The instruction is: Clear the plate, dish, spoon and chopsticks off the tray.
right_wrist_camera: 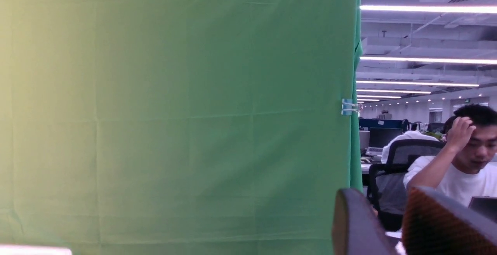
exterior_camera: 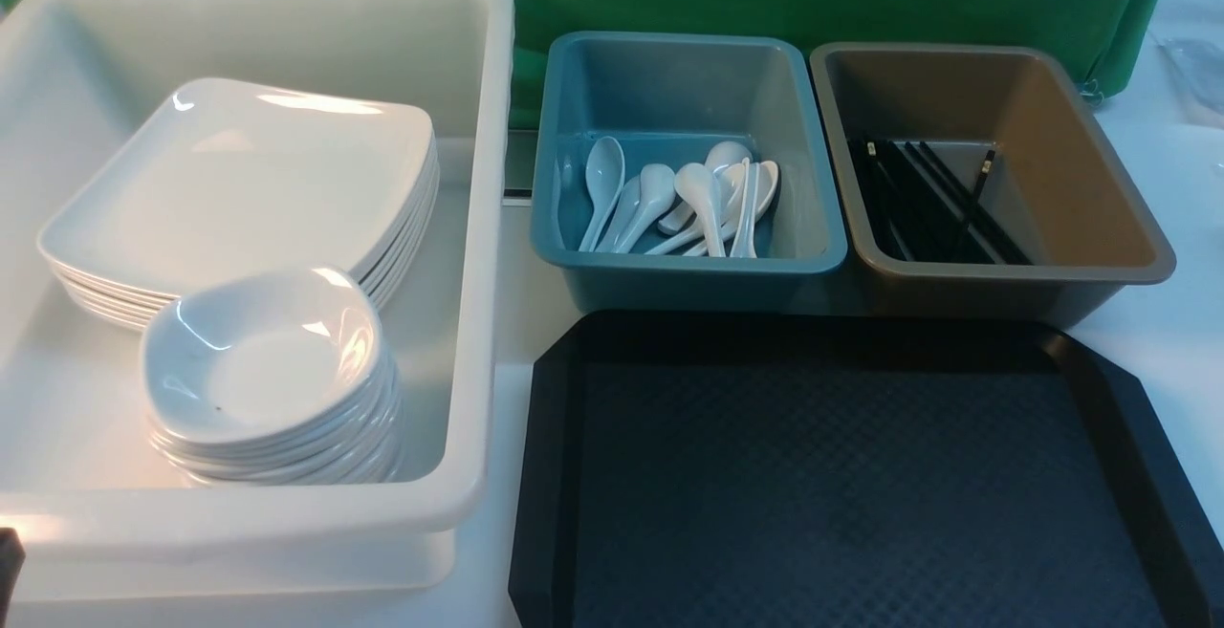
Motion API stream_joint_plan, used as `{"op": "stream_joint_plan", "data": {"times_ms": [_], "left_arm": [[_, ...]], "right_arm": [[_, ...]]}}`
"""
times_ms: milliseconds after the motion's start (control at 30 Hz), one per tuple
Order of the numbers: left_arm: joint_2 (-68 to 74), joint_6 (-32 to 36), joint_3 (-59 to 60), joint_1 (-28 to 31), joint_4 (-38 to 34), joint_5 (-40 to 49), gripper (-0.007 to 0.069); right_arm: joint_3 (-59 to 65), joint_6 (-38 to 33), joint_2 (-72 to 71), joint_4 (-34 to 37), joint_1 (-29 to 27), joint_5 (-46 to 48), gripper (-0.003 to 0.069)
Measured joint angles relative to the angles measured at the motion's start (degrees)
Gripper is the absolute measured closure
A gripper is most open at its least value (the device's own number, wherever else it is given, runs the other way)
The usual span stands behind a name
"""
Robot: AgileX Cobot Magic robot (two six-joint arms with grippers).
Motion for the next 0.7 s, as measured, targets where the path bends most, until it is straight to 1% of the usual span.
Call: {"op": "stream_joint_plan", "data": {"times_ms": [67,100,167,267,333,400,500,533,600,633,700], "left_arm": [[0.0,0.0,0.0,0.0,0.0,0.0,0.0608],[0.0,0.0,0.0,0.0,0.0,0.0,0.0608],[0.0,0.0,0.0,0.0,0.0,0.0,0.0608],[0.0,0.0,0.0,0.0,0.0,0.0,0.0608],[0.0,0.0,0.0,0.0,0.0,0.0,0.0608],[0.0,0.0,0.0,0.0,0.0,0.1,0.0608],[0.0,0.0,0.0,0.0,0.0,0.2,0.0608],[0.0,0.0,0.0,0.0,0.0,0.2,0.0608],[0.0,0.0,0.0,0.0,0.0,0.2,0.0608],[0.0,0.0,0.0,0.0,0.0,0.2,0.0608],[0.0,0.0,0.0,0.0,0.0,0.2,0.0608]], "right_arm": [[0.9,0.0,0.0,-1.9,0.0,0.1,0.0422],[2.1,0.1,0.0,-4.3,0.0,0.6,0.0422],[4.4,0.1,0.0,-7.1,0.0,1.3,0.0422],[10.4,0.3,-0.1,-10.5,0.0,1.9,0.0422],[13.0,0.6,-0.1,-11.5,-0.1,1.9,0.0422],[18.6,2.1,-0.3,-13.6,-0.1,3.2,0.0422],[23.3,2.9,-1.1,-14.4,-0.1,4.2,0.0422],[26.5,3.1,-1.9,-14.7,-0.1,4.6,0.0422],[28.3,3.6,-2.9,-14.9,-0.1,6.0,0.0422],[28.5,4.1,-3.7,-15.0,-0.1,7.4,0.0422],[29.0,5.7,-5.0,-15.0,-0.1,13.5,0.0422]]}}
